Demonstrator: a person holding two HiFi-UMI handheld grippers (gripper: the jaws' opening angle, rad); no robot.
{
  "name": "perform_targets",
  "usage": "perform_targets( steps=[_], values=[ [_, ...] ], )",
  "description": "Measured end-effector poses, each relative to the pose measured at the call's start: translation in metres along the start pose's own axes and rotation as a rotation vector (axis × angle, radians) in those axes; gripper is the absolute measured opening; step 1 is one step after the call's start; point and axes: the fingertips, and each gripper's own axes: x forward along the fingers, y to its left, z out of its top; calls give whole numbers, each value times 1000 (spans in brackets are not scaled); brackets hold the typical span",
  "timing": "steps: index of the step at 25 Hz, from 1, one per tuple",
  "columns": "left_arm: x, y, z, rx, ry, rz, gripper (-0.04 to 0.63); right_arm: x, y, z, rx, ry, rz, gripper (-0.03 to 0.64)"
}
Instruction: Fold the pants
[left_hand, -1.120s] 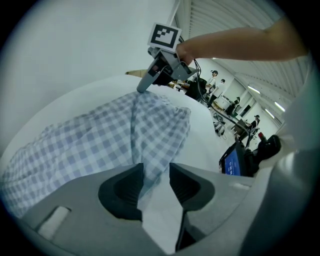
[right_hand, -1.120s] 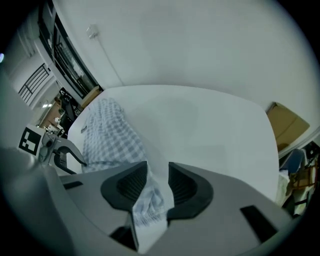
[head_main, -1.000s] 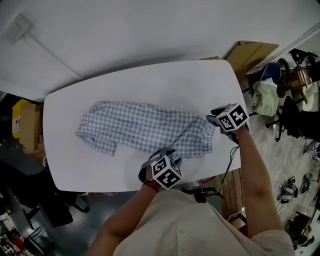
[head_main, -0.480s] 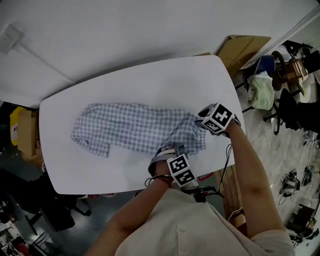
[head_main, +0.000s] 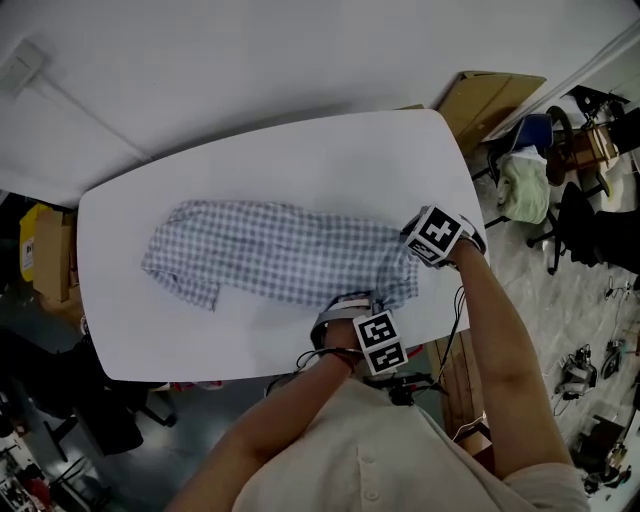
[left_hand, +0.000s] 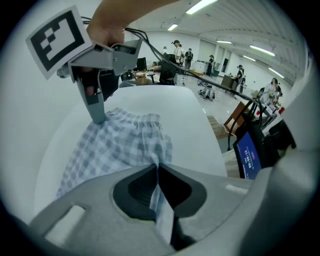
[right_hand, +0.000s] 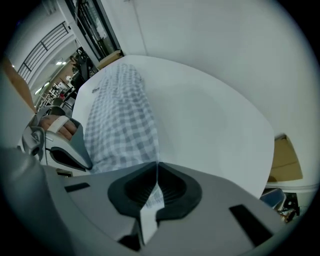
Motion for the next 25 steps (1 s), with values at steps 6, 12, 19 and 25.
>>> perform_targets(
  steps=[6,12,19,25],
  values=[
    [3,-27,51,-109,-125,-106,23,-8,-18,-42,-62,124,-73,23],
    [4,-29,68,-295,-236,-180,25,-11,-25,-79,-12,154,-80,23],
    [-24,-29,65,-479,-338,-277,193,-16,-34,-81,145,48,-76,121],
    [-70,3,10,-668,-422,-251,192,-48,-41,-55,177,-69,-74,175]
  ],
)
